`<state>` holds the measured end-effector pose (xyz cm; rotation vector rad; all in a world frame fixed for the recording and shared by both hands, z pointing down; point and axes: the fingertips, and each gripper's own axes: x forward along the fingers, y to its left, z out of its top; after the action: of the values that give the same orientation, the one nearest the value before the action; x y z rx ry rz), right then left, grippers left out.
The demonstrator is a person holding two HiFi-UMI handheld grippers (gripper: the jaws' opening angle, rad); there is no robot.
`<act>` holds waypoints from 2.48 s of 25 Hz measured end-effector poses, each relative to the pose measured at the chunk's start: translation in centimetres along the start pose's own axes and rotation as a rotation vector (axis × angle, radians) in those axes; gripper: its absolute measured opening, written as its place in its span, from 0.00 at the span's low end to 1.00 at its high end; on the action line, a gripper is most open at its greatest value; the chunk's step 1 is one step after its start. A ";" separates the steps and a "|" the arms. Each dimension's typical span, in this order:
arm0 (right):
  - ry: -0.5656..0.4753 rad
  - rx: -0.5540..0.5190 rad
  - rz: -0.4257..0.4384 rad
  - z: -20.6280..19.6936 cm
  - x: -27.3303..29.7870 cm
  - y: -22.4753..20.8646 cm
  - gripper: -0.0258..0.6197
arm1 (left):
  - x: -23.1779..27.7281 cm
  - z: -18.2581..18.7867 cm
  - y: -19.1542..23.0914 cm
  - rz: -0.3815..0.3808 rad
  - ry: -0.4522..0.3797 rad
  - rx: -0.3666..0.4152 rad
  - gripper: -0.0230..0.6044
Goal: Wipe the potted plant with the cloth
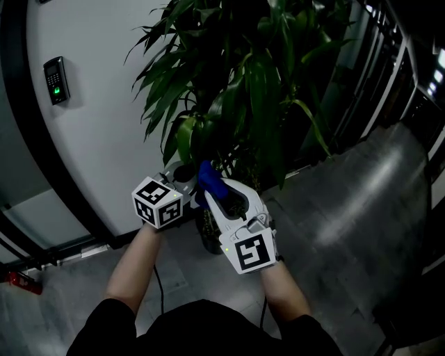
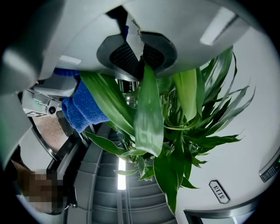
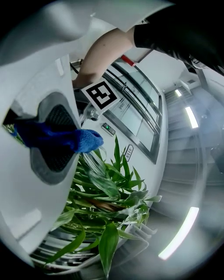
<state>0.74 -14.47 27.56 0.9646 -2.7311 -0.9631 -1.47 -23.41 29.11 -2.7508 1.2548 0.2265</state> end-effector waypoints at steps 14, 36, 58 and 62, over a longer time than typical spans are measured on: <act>0.120 -0.056 0.039 -3.2 -1.3 2.4 0.20 | 0.2 -0.5 0.1 0.008 0.026 0.025 0.05; 0.308 0.031 -0.026 -9.7 -4.6 4.8 0.20 | -4.8 -3.4 1.2 0.020 0.062 -0.029 0.05; 0.194 0.163 0.003 -6.8 4.2 19.2 0.20 | -27.7 -5.1 5.6 0.206 0.089 0.014 0.05; 0.124 0.110 0.083 -3.6 7.9 23.0 0.20 | -33.3 -4.6 8.2 0.332 0.052 -0.026 0.05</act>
<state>-16.83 -7.22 43.05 0.8867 -2.7202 -0.7208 -28.83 -4.83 39.37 -2.5680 1.7307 0.1997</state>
